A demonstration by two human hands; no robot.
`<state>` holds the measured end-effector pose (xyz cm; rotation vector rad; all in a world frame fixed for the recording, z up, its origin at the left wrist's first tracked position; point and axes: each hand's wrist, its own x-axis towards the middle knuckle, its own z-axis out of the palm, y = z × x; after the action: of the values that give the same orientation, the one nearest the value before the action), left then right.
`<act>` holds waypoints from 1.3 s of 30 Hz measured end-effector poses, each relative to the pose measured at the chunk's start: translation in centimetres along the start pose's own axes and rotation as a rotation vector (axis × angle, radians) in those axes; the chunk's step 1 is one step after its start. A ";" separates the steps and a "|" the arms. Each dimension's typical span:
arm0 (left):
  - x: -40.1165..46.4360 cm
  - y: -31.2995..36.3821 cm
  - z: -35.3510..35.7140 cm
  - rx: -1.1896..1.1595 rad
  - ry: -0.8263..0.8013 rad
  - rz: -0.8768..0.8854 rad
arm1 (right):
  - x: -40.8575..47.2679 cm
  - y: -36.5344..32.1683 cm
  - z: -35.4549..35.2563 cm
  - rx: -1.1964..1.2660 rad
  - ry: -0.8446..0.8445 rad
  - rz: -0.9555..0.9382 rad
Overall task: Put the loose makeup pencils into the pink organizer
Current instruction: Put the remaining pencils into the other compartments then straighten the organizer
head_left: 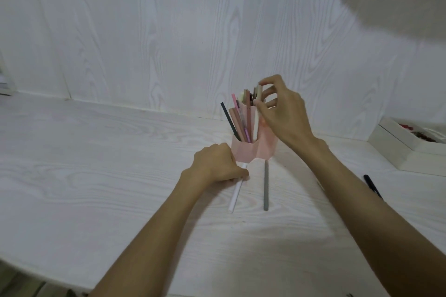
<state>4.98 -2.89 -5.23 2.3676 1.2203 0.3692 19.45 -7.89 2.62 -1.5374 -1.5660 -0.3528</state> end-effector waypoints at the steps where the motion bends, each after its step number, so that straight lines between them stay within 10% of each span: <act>1: 0.0 0.0 0.0 -0.008 -0.006 -0.002 | 0.2 0.0 0.2 -0.023 -0.046 -0.010; 17: -0.2 0.1 0.0 0.011 0.005 0.010 | 2.5 -0.4 1.1 -0.299 -0.380 -0.016; 26: -0.6 1.0 -0.5 0.071 0.029 0.064 | -4.0 1.0 -2.1 0.370 -0.263 0.542; 34: -0.9 1.0 -2.5 -0.554 -0.113 0.060 | -6.7 2.2 -2.0 0.696 -0.773 0.843; 39: -1.1 2.3 -2.0 -0.962 0.012 0.142 | -7.0 2.1 -1.7 0.765 -0.622 0.679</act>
<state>5.03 -4.43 -2.36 1.5967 0.6348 0.8003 20.86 -13.34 -2.27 -1.4739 -1.2473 1.0704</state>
